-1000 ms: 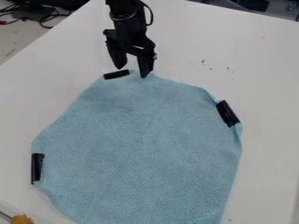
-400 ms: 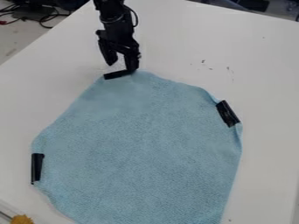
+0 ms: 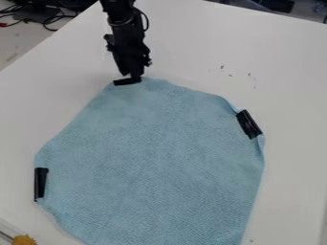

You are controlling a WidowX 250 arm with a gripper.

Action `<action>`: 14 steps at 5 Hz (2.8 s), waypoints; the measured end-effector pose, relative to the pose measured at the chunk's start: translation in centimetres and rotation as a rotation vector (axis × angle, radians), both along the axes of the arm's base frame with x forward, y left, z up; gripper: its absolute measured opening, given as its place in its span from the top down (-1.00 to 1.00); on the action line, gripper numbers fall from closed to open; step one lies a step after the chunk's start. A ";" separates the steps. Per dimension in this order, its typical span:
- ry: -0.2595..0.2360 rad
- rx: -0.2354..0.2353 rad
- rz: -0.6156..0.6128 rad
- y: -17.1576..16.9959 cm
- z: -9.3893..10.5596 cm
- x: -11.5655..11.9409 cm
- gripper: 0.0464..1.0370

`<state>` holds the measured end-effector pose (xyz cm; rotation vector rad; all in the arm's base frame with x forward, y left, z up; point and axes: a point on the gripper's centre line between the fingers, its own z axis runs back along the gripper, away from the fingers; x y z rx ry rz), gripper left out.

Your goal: Fold the cloth top left to bottom right

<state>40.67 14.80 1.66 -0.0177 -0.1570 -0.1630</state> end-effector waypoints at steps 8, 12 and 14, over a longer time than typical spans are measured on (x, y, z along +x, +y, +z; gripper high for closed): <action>0.025 -0.065 -0.019 -0.3 0.4 -1.1 -0.93; -0.002 -0.056 -0.019 0.2 -0.7 0.2 -0.25; 0.003 -0.052 -0.024 0.0 -1.1 -0.4 0.75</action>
